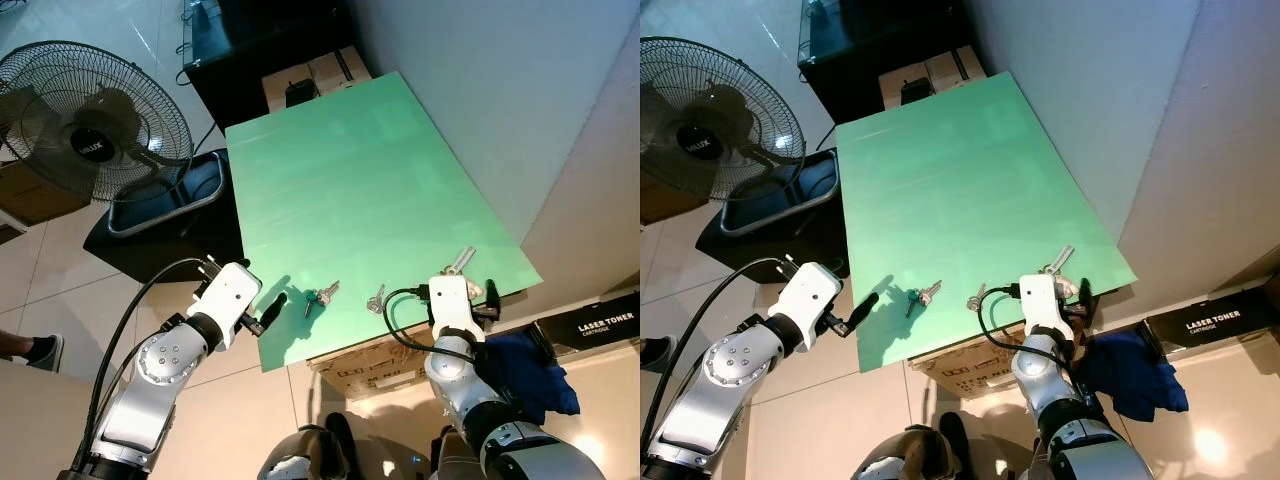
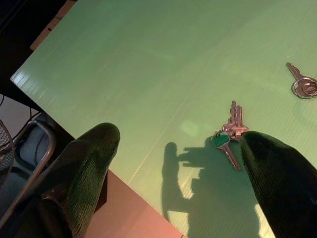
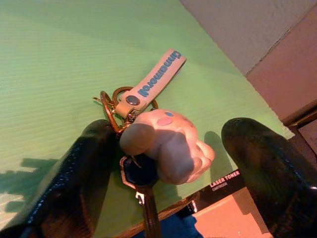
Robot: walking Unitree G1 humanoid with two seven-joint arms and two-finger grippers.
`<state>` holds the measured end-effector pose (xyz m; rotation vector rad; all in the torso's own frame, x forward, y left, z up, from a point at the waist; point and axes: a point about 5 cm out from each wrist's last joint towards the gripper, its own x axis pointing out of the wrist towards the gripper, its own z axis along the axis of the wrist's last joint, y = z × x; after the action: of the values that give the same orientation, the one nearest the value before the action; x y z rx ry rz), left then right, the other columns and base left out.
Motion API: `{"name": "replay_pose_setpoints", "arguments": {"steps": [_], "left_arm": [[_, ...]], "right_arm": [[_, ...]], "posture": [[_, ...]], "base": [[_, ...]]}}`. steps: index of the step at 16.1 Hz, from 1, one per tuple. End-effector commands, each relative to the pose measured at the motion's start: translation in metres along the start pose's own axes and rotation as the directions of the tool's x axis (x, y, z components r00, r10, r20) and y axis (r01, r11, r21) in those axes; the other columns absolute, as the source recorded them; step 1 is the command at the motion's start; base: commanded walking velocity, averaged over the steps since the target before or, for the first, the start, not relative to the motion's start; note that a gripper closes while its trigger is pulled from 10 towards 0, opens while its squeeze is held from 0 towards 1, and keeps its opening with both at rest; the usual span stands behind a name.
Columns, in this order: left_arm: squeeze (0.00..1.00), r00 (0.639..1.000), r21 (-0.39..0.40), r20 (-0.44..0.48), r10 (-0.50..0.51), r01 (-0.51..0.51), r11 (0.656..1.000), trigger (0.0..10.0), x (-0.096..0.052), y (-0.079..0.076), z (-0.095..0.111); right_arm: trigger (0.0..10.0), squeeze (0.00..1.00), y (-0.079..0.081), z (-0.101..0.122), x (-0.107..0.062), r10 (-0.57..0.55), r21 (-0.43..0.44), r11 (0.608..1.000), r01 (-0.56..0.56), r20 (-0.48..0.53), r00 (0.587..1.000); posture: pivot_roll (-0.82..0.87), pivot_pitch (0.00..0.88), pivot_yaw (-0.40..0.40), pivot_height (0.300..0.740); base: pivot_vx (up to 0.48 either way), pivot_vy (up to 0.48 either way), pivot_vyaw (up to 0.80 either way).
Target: Hang keys on a hook
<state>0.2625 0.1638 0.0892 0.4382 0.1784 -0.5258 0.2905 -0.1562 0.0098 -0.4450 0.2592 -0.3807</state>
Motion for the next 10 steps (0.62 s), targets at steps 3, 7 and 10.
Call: {"name": "replay_pose_setpoints", "arguments": {"steps": [3, 7, 10], "left_arm": [[0.0, 0.999, 0.013, -0.033, 0.024, -0.024, 1.0, 10.0, -0.0063, 0.0063, -0.007], [0.0, 0.999, 0.015, -0.033, 0.027, -0.027, 1.0, 10.0, -0.0067, 0.007, -0.0073], [0.0, 0.999, 0.015, -0.031, 0.029, -0.028, 0.999, 10.0, -0.0061, 0.0074, -0.0072]], "right_arm": [[0.0, 0.0, 0.0082, -0.0209, -0.0146, 0.028, 0.028, 0.999, -0.025, -0.117, 0.993], [0.0, 0.0, 0.0059, -0.0201, -0.013, 0.023, 0.028, 0.999, -0.02, -0.105, 0.994], [0.0, 0.0, 0.0052, -0.0194, -0.0126, 0.021, 0.026, 0.999, -0.019, -0.093, 0.995]], "posture": [[-0.05, 0.214, 0.289, 0.74], [-0.05, 0.217, 0.291, 0.74], [-0.05, 0.215, 0.291, 0.74]], "base": [[0.0, 0.0, 0.0], [0.0, 0.0, 0.0], [0.0, 0.0, 0.0]]}}
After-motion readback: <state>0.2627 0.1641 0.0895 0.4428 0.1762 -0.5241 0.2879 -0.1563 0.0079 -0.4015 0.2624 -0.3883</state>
